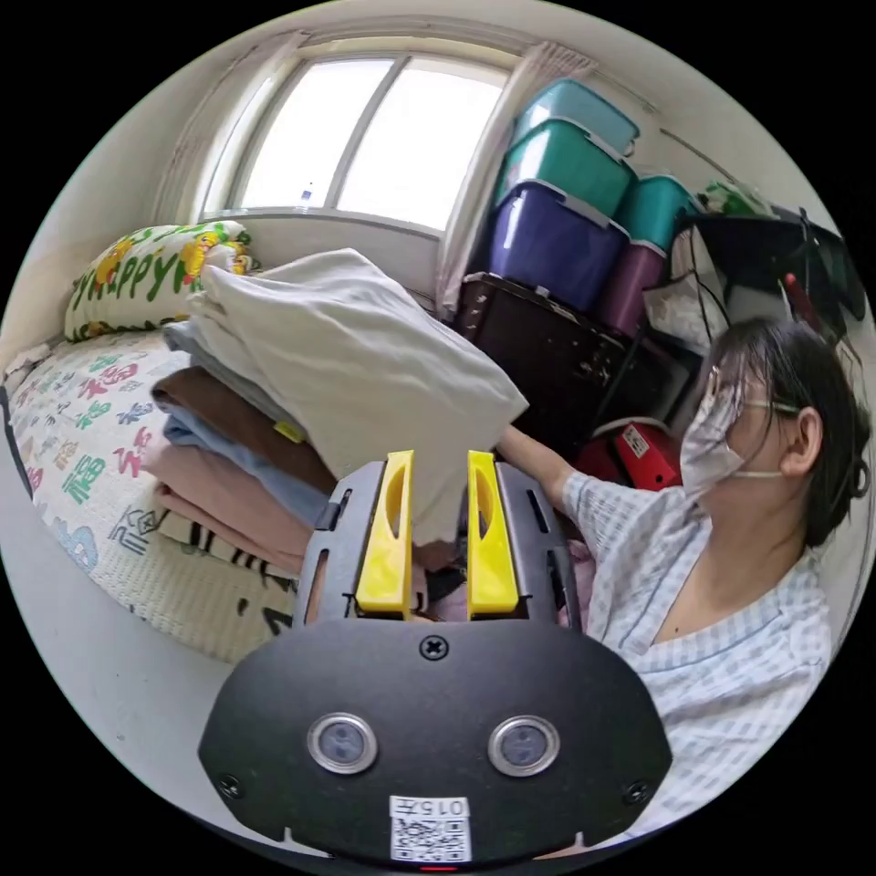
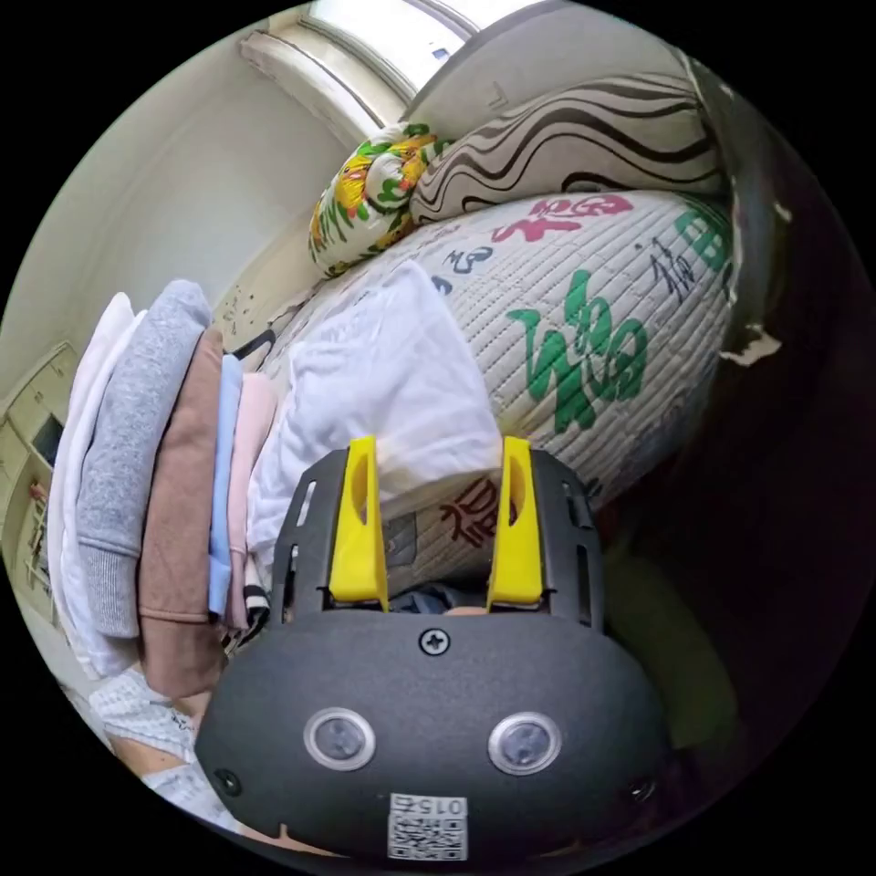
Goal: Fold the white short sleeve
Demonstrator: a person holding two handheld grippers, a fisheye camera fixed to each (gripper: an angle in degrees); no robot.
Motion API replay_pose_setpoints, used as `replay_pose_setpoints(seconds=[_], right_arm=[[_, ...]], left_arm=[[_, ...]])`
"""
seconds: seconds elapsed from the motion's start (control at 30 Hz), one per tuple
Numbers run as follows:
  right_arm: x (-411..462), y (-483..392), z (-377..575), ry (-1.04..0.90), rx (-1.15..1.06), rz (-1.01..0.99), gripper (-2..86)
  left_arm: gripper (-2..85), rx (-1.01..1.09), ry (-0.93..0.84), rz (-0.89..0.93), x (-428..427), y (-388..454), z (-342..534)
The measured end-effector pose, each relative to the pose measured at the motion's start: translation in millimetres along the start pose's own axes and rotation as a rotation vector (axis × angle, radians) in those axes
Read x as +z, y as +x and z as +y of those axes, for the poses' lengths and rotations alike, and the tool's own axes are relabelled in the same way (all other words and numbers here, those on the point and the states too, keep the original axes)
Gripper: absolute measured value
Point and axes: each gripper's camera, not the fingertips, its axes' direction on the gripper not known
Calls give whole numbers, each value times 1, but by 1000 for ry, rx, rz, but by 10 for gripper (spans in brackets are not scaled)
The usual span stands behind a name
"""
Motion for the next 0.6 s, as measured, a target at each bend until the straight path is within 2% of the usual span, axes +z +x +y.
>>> replay_pose_setpoints(seconds=[0.07, 0.13, 0.2, 0.33, 0.6], right_arm=[[-9, 2, 5, 32, -8, -29, 64], [-36, 14, 17, 201, 46, -374, 40], [-60, 14, 25, 305, 59, -527, 36], [-155, -55, 36, 528, -192, -554, 34], [-285, -281, 94, 561, -693, -523, 31]], left_arm=[[88, -12, -11, 66, 11, 2, 3], [85, -25, -42, 122, 20, 0, 6], [82, -37, -43, 120, 18, -1, 8], [81, -13, 6, 115, -5, 13, 13], [109, 55, 103, 149, -50, 61, 19]])
